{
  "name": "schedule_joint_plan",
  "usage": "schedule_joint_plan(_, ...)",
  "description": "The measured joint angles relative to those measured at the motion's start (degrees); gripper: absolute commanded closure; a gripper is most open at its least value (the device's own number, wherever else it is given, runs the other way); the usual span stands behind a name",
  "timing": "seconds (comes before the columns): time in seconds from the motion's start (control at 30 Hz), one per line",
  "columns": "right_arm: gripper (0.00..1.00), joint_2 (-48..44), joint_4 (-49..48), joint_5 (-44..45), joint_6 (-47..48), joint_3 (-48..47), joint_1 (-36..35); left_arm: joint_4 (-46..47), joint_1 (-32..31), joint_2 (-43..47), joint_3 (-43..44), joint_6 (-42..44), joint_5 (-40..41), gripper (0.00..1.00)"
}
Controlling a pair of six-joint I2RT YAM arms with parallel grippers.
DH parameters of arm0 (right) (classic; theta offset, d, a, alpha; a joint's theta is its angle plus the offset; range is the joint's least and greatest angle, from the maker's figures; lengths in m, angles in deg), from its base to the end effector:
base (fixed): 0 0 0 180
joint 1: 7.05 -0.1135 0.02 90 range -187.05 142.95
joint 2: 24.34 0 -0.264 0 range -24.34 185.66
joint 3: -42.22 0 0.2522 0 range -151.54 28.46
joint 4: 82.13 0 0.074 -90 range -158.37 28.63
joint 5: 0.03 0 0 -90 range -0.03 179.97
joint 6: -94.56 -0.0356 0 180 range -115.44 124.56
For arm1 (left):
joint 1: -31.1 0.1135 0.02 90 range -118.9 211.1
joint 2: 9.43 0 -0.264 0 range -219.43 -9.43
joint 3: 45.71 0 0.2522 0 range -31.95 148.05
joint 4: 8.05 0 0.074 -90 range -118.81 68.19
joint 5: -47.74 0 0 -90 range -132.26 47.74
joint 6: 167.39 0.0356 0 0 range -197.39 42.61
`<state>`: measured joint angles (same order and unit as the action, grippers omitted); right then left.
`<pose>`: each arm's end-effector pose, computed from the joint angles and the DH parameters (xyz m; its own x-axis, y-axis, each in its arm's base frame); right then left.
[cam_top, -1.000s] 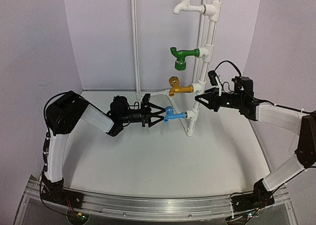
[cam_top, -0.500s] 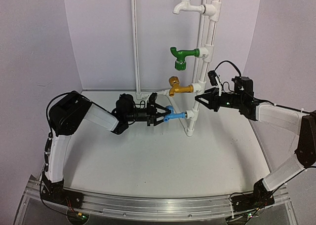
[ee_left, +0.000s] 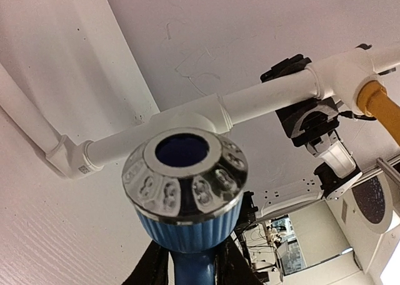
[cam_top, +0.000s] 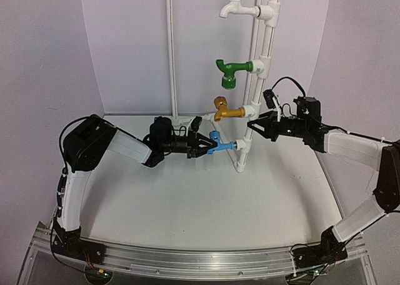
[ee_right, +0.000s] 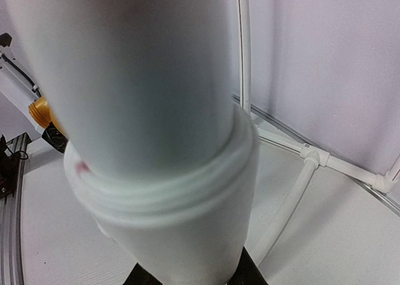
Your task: Install the water faucets
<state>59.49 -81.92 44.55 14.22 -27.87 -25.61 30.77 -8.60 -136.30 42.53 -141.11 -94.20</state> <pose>0.3073 0.1299 0.2922 -0.0778 -0.1504 -0.9856 -0.9046 0.4262 0.0064 0.3448 -0.3227 0.1676 -0.8951 0.0247 -0.4451 0.4449 -0.0146 -0.8955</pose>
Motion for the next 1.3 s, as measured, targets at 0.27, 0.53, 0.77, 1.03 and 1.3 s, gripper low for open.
schedule_joint_plan(0.27,1.00,0.00,0.95,-0.06,0.99,-0.31,0.24,-2.77,0.04,0.09,0.91,12.42,-0.53,1.00)
schedule_joint_plan(0.53,1.00,0.04,3.62,-0.17,0.27,-0.79,0.48,-10.91,-0.50,2.96,0.93,35.36,1.71,1.00)
schedule_joint_plan(0.77,1.00,0.07,4.63,-0.08,0.25,-1.26,0.65,-14.73,-1.71,5.45,-0.24,59.45,6.87,0.99)
schedule_joint_plan(1.03,1.00,0.07,5.31,-0.08,0.49,-1.54,1.05,-8.87,-4.50,7.07,-4.85,85.98,16.61,1.00)
schedule_joint_plan(1.3,1.00,0.13,6.24,-0.03,0.49,-2.08,1.66,6.50,-7.27,3.76,-8.93,112.22,25.30,1.00)
